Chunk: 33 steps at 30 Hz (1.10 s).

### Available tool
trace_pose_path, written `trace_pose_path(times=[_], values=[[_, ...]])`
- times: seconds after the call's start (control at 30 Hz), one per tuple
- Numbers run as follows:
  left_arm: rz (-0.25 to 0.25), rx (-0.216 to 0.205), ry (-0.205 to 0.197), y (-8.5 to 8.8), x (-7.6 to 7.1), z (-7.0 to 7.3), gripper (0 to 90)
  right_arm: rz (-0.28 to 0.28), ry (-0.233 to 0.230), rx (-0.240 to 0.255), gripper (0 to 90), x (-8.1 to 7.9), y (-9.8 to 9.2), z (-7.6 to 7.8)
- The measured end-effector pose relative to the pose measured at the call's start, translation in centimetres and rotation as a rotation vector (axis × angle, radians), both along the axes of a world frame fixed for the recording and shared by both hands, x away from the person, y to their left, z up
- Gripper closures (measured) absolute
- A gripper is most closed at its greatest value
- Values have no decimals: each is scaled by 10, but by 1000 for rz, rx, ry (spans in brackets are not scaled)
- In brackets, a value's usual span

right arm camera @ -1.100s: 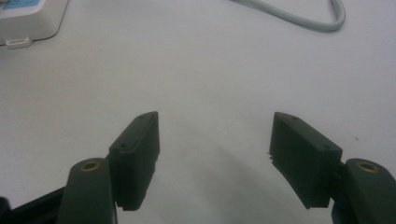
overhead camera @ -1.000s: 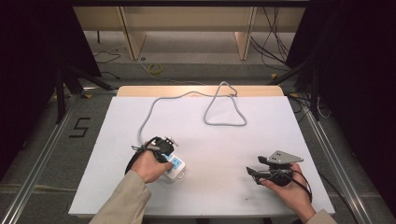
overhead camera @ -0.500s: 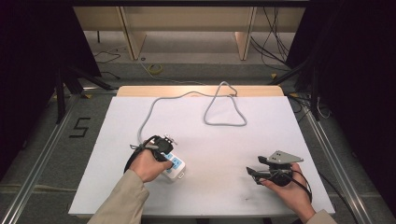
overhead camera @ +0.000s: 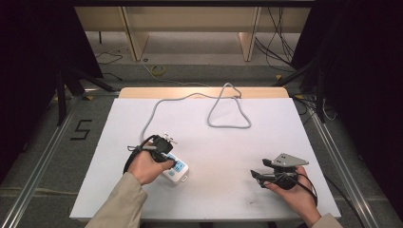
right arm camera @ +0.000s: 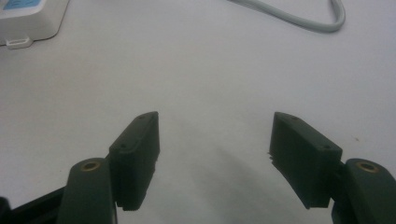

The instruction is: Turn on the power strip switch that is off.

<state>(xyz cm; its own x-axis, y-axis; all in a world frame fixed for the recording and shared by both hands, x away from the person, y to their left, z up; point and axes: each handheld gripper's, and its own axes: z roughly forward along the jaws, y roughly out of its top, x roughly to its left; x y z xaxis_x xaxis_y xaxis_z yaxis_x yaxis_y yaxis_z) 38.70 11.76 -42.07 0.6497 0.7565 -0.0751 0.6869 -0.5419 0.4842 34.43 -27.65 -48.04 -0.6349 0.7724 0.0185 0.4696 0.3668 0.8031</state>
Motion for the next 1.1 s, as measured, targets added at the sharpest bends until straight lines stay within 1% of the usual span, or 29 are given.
trace_pose_path(times=[0.07,0.17,0.33,0.4,0.5,0.6,0.67,0.73,0.8,0.97,1.1], values=[[1,-9,-17,1,0,1,817,0,0,0,341,0,0,0],[5,-16,-28,4,0,2,808,1,0,1,341,0,0,0],[11,-36,-78,9,0,2,775,1,-1,2,341,0,0,0],[6,-49,-96,10,0,3,751,0,0,1,340,0,0,0],[-11,-72,-105,11,-1,3,715,-1,-2,2,341,0,0,0],[-13,-85,-130,13,-1,3,670,-1,-1,3,341,0,-1,0],[-17,-102,-143,14,-1,3,638,1,-2,2,341,0,-1,0],[-13,-115,-162,16,-2,3,614,0,0,4,340,0,0,0],[-12,-118,-172,18,-2,2,588,0,-1,3,341,0,0,0],[6,-141,-181,24,-3,0,529,0,-3,3,340,0,0,0],[24,-166,-207,29,-5,-1,474,2,-4,3,340,0,0,0]])
